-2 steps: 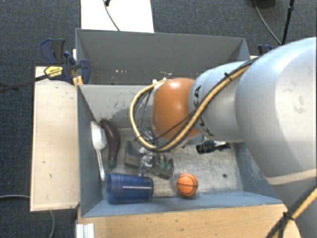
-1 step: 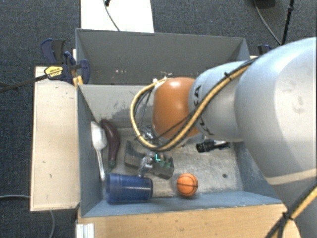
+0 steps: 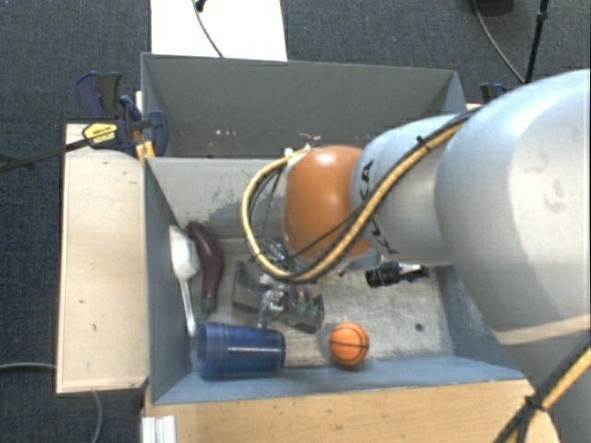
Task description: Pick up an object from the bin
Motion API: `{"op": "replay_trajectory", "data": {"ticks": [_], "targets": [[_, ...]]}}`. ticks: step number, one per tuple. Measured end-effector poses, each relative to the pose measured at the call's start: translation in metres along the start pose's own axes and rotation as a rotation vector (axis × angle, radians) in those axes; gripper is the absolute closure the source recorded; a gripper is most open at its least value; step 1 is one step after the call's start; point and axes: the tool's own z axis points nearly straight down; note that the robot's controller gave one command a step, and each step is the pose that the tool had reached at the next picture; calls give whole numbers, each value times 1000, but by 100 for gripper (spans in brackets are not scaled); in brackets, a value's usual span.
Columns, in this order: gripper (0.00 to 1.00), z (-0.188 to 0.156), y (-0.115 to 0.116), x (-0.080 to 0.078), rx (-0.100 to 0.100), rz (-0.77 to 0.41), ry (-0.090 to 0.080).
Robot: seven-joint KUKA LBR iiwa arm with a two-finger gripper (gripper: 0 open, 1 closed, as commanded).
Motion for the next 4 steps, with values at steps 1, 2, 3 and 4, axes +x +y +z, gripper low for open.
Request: {"op": "replay_trajectory", "data": {"ticks": [1, 2, 3, 4], "targets": [[100, 0, 0, 0, 0, 1, 0], [100, 0, 0, 0, 0, 2, 0], [100, -49, -26, -32, 6, 124, 9], [100, -49, -26, -32, 6, 125, 9]]}}
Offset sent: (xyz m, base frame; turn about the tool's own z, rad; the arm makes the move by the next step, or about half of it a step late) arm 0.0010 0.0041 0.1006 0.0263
